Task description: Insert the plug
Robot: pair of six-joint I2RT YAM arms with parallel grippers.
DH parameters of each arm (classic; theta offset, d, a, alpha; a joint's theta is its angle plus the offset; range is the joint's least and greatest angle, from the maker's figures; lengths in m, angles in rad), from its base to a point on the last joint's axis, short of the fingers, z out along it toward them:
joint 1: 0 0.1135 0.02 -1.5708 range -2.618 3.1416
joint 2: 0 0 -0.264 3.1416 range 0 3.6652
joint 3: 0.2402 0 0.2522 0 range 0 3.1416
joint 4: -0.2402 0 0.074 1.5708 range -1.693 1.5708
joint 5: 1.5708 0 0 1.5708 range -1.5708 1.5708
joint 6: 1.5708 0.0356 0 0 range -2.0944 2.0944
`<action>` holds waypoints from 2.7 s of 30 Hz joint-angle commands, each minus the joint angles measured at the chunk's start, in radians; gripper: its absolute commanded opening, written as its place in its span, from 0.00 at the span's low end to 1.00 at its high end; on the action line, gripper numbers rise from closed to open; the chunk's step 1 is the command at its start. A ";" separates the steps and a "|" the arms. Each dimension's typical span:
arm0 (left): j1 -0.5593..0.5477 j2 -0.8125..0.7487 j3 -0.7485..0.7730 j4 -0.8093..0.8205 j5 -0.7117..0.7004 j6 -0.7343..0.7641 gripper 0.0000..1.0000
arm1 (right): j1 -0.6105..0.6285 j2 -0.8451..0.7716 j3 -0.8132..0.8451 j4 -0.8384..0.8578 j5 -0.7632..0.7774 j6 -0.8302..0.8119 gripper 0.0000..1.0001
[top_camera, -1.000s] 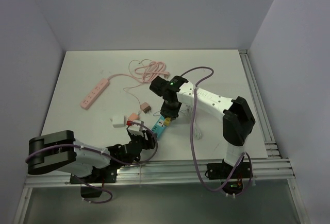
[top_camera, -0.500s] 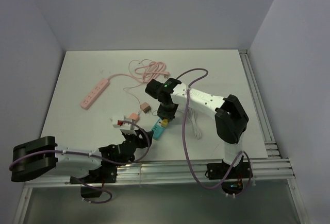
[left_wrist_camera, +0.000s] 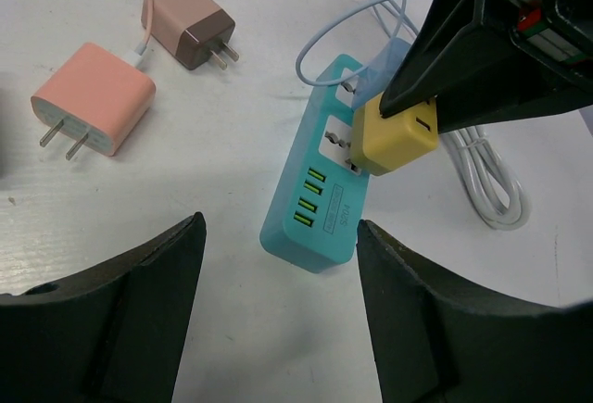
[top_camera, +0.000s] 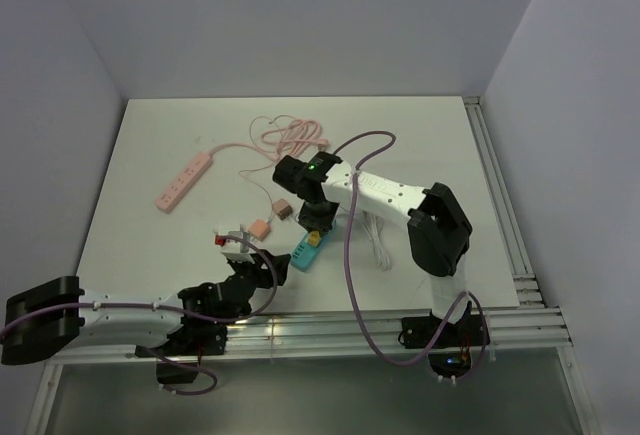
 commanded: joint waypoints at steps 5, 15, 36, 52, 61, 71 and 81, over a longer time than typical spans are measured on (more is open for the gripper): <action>0.003 -0.080 -0.032 -0.032 -0.027 -0.021 0.71 | 0.009 -0.003 -0.019 -0.036 0.081 0.040 0.00; 0.003 -0.093 -0.032 -0.036 -0.019 -0.018 0.71 | 0.012 -0.016 -0.025 -0.085 0.098 0.054 0.00; 0.003 -0.163 -0.050 -0.061 -0.021 -0.008 0.71 | 0.023 0.061 -0.033 -0.054 0.075 0.039 0.00; 0.003 -0.165 -0.029 -0.081 0.002 -0.021 0.70 | 0.070 0.224 -0.129 0.067 0.104 0.099 0.00; 0.003 -0.232 -0.049 -0.127 0.002 -0.040 0.70 | 0.081 0.363 -0.108 0.125 0.107 0.103 0.00; 0.003 -0.248 -0.047 -0.154 0.007 -0.047 0.70 | 0.104 0.383 -0.307 0.358 0.003 0.139 0.00; 0.003 -0.283 -0.023 -0.246 -0.013 -0.070 0.73 | 0.121 0.241 -0.350 0.438 0.118 0.033 0.07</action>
